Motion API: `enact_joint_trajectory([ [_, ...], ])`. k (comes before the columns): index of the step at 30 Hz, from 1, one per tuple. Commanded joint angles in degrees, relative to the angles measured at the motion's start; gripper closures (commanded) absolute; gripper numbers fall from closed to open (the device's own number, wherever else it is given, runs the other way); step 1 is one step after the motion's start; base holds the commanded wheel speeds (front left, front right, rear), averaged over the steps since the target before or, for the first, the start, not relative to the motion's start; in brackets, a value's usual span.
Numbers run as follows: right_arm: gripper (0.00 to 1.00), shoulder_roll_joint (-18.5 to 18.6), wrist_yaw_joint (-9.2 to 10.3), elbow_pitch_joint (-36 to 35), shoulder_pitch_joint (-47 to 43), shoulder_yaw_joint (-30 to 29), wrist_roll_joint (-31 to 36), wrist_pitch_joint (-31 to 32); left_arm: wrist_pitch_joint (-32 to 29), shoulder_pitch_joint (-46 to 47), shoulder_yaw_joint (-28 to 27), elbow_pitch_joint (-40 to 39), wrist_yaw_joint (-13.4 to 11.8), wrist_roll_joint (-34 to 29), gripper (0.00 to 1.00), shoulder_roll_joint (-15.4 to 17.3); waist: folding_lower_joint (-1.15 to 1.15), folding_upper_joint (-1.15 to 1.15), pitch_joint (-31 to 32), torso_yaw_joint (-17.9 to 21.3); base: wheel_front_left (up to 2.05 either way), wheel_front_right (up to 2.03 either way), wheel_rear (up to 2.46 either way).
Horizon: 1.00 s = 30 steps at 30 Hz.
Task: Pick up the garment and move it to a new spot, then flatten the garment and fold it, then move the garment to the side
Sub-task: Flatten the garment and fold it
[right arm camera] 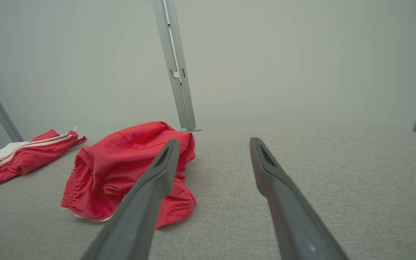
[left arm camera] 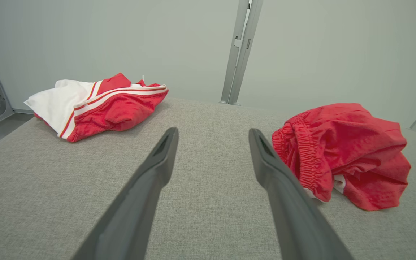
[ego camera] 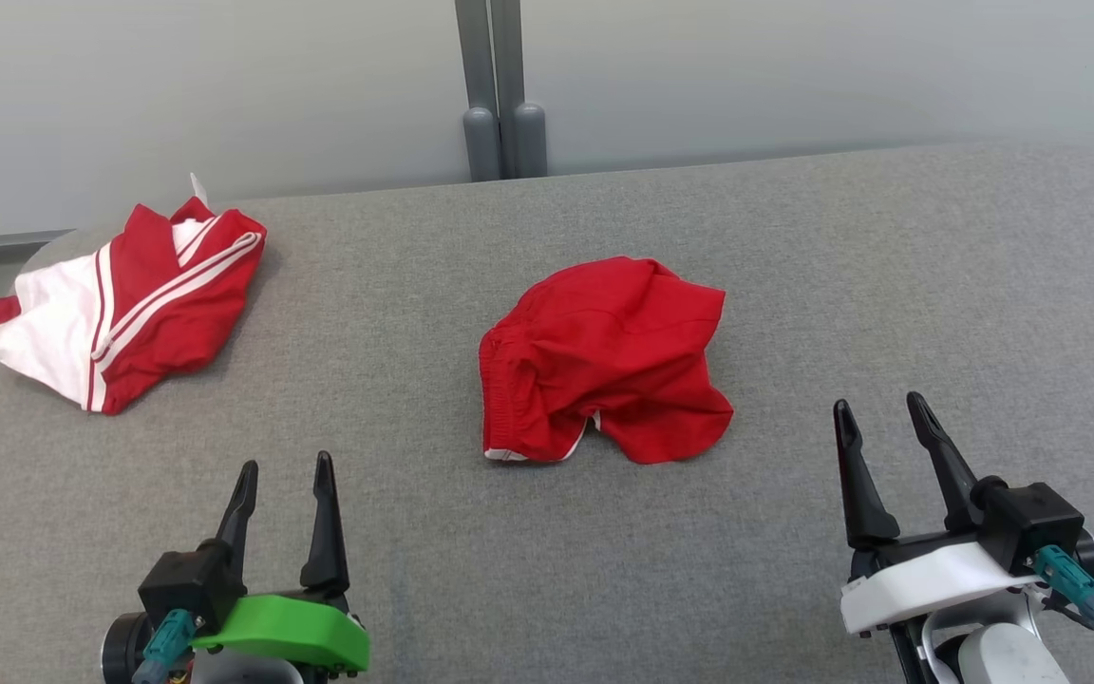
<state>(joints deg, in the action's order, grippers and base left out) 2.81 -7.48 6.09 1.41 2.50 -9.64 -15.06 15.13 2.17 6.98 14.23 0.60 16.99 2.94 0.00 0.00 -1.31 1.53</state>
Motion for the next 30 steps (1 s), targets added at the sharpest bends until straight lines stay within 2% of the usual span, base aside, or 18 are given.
enact_joint_trajectory([
  [1, 0.00, 0.15, -0.03, 0.13, 0.27, -0.11, 0.03, -0.18, 0.03, 0.27, -0.31, 0.07, 0.32, -0.49, 0.00, -0.01, 0.00, 0.00, -0.06, -0.04, 0.00, 0.00, 0.00],
  [11, 0.00, 0.15, -0.03, -0.16, 0.85, -0.14, 0.01, -0.18, 0.04, 0.85, 0.01, -0.09, 0.20, -0.11, 0.00, -0.03, 0.00, 0.00, -0.95, -0.13, 0.00, 0.00, 0.00],
  [19, 0.00, 0.15, -0.03, -0.56, 1.74, 0.15, -0.02, -0.18, 0.03, 3.31, 3.22, 1.30, 1.32, -1.36, 0.00, -0.01, 0.00, 0.00, -3.28, 1.07, 0.00, 0.00, 0.00],
  [30, 0.00, 0.15, -0.03, -1.37, 4.57, 1.08, -0.34, -0.18, 0.03, 11.23, 10.44, 10.58, 3.48, -1.95, 0.00, 0.04, 0.00, 0.00, -9.24, 4.69, 0.00, 0.00, 0.00],
])
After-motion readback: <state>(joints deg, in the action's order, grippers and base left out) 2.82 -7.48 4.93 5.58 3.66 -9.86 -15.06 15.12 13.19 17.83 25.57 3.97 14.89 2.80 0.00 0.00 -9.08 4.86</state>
